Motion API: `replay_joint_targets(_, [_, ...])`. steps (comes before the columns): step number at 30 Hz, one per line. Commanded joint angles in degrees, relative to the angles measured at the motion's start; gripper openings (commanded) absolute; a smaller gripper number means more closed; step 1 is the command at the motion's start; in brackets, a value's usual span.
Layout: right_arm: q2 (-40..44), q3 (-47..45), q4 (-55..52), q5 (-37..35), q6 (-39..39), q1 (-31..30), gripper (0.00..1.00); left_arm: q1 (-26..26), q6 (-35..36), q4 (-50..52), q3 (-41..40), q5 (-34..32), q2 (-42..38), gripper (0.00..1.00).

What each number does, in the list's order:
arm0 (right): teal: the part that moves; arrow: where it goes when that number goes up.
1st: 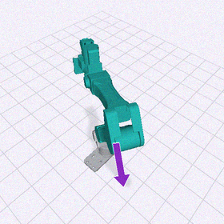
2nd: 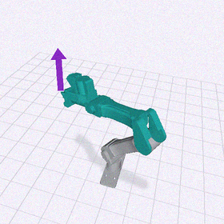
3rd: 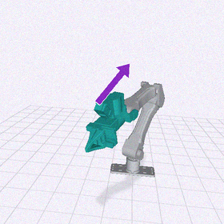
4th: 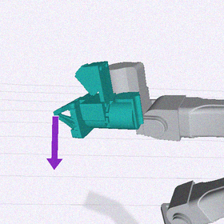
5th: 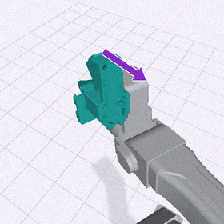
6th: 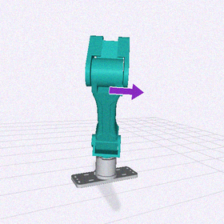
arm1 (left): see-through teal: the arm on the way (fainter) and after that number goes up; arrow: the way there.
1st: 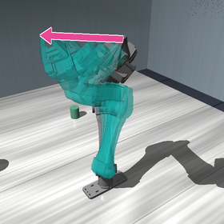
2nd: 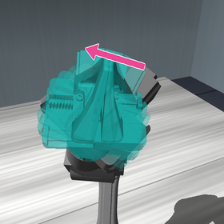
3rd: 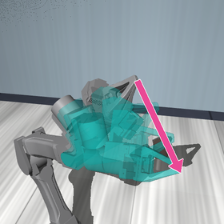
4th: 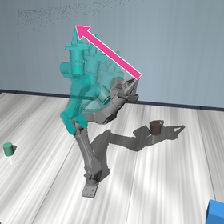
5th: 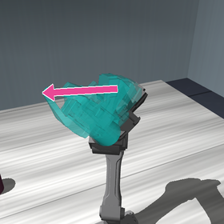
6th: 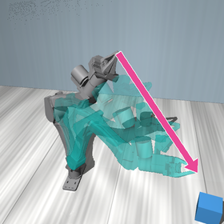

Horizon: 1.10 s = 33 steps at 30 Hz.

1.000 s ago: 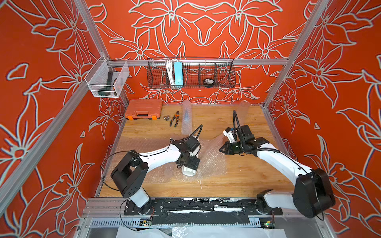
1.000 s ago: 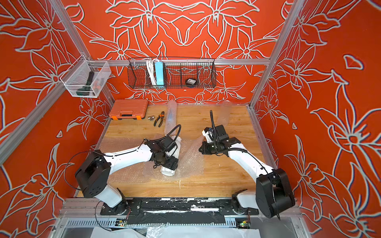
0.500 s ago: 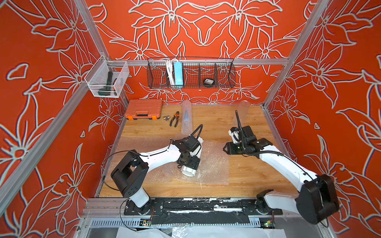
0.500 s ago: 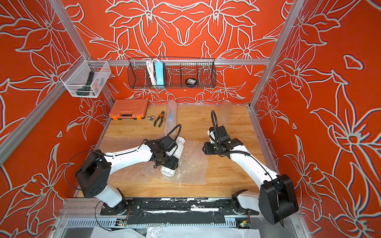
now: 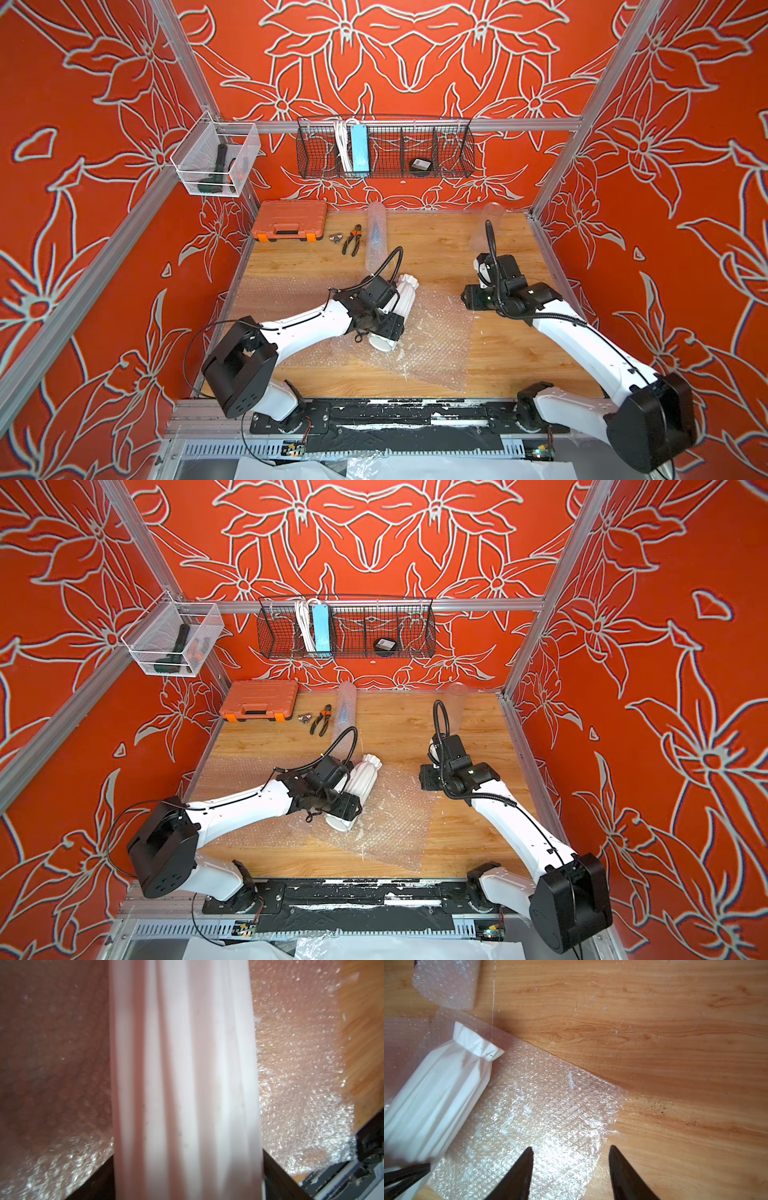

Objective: Unwrap the vase from the bubble wrap
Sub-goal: Pick up the vase from the bubble wrap.

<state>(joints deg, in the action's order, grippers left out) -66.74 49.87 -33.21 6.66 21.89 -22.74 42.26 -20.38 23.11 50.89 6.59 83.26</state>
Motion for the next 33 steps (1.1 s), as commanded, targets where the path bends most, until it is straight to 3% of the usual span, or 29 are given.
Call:
replay_joint_targets(1, [-1.0, -0.5, 1.6, 4.0, 0.3, 0.3, 0.59, 0.4, 1.6, -6.0, 1.1, 0.3, -1.6, 0.72])
replay_joint_targets(5, [-2.0, -0.7, 2.5, 7.0, 0.1, 0.3, 0.59, 0.4, 2.6, -2.5, 2.9, 0.5, 1.0, 0.7])
replay_joint_targets(9, [-2.4, -1.1, 5.4, 14.5, 0.5, 0.4, 0.59, 0.4, 3.2, -5.2, 1.4, 1.4, -0.4, 0.7])
replay_joint_targets(17, [-3.7, -0.5, 7.8, 23.1, 2.3, 2.3, 0.59, 0.4, 9.8, -21.9, -6.6, 4.2, -5.1, 0.7])
replay_joint_targets(26, [-1.0, -1.6, 12.2, 32.8, 4.6, 5.7, 0.59, 0.4, 14.4, -32.5, -10.6, 3.6, -7.7, 0.7])
replay_joint_targets(33, [0.0, 1.1, 10.4, 37.9, 2.6, 6.3, 0.67, 0.4, 18.6, -41.6, -14.5, 2.3, -11.6, 0.7])
